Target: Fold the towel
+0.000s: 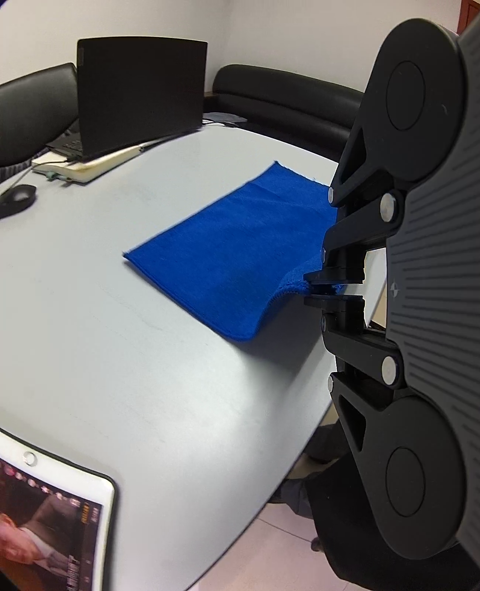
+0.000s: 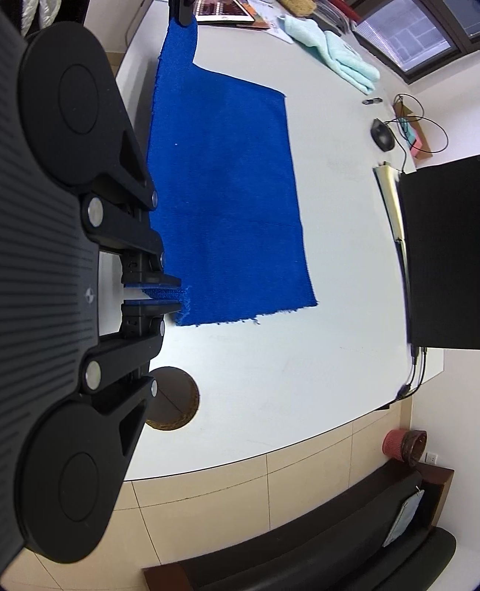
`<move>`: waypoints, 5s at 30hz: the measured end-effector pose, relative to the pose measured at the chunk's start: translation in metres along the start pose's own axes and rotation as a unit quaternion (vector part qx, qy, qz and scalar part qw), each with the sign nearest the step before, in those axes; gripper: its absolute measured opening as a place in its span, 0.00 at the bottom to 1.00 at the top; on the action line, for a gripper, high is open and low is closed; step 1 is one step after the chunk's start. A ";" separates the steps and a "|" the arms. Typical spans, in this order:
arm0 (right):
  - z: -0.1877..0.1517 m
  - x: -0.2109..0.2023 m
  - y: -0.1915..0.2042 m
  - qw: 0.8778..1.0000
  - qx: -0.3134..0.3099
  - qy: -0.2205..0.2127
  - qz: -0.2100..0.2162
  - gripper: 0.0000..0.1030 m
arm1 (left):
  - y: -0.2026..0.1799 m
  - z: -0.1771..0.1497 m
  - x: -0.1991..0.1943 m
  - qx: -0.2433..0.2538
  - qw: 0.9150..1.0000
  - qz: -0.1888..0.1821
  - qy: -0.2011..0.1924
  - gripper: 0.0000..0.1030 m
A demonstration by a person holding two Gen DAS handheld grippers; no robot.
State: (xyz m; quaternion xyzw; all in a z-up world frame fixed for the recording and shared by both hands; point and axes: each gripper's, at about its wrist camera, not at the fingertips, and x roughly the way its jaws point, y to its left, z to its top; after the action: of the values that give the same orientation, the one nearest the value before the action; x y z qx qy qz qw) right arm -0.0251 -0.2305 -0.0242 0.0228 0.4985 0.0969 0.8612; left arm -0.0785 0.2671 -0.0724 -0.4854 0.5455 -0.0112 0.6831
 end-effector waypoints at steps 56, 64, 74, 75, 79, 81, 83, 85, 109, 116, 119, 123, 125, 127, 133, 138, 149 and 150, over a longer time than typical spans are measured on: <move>0.116 0.103 -0.006 0.999 -0.018 0.026 -0.011 0.07 | -0.064 0.087 0.099 -0.032 0.996 0.087 -0.009 0.08; 0.122 0.104 -0.003 0.999 -0.026 0.013 -0.023 0.28 | -0.069 0.089 0.098 -0.027 0.997 0.077 -0.016 0.20; 0.122 0.098 -0.006 0.999 -0.025 -0.008 -0.040 0.33 | -0.076 0.089 0.090 -0.018 0.998 0.050 -0.046 0.20; 0.122 0.098 -0.006 0.999 -0.023 -0.007 -0.039 0.33 | -0.076 0.089 0.088 -0.017 0.998 0.046 -0.048 0.21; 0.118 0.095 -0.009 0.999 -0.017 -0.003 -0.036 0.33 | -0.080 0.089 0.084 -0.014 0.998 0.032 -0.059 0.31; 0.117 0.094 -0.010 0.999 -0.015 -0.003 -0.035 0.33 | -0.082 0.088 0.083 -0.010 0.998 0.027 -0.061 0.34; 0.116 0.092 -0.010 0.999 -0.014 -0.004 -0.036 0.33 | -0.084 0.088 0.082 -0.006 0.998 0.024 -0.062 0.39; 0.114 0.091 -0.010 0.999 -0.012 -0.004 -0.036 0.33 | -0.087 0.087 0.081 0.000 0.998 0.023 -0.060 0.39; 0.095 0.086 -0.011 1.000 -0.006 0.014 -0.023 0.33 | -0.091 0.062 0.095 0.091 0.992 0.083 -0.009 0.39; 0.084 0.085 -0.004 0.999 -0.016 0.027 -0.015 0.33 | -0.086 0.054 0.101 0.117 0.989 0.089 0.011 0.39; 0.079 0.086 0.000 0.999 -0.019 0.035 -0.011 0.33 | -0.085 0.051 0.104 0.130 0.987 0.096 0.017 0.39; 0.073 0.087 0.005 0.999 -0.024 0.042 -0.006 0.33 | -0.086 0.047 0.108 0.151 0.982 0.107 0.023 0.39; 0.072 0.089 0.009 0.998 -0.026 0.048 -0.002 0.33 | -0.087 0.045 0.110 0.170 0.978 0.115 0.025 0.39; 0.070 0.090 0.012 0.998 -0.030 0.051 0.001 0.33 | -0.090 0.043 0.113 0.192 0.973 0.125 0.030 0.39; 0.067 0.098 0.019 0.997 -0.037 0.071 -0.001 0.33 | -0.094 0.041 0.120 0.237 0.960 0.142 0.039 0.39; 0.066 0.107 0.020 0.996 -0.038 0.083 -0.006 0.33 | -0.091 0.043 0.121 0.232 0.962 0.138 0.040 0.39; 0.078 0.117 0.024 0.995 -0.059 0.078 -0.013 0.34 | -0.083 0.024 0.118 0.242 0.959 0.134 0.065 0.39; 0.080 0.118 0.024 0.995 -0.063 0.077 -0.013 0.34 | -0.081 0.022 0.118 0.241 0.959 0.132 0.068 0.39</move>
State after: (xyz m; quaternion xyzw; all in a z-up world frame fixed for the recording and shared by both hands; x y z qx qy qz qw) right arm 0.0973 -0.1797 -0.0814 -0.0456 0.5567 0.1184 0.8210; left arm 0.0277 0.1743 -0.1054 -0.2278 0.6315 -0.0850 0.7363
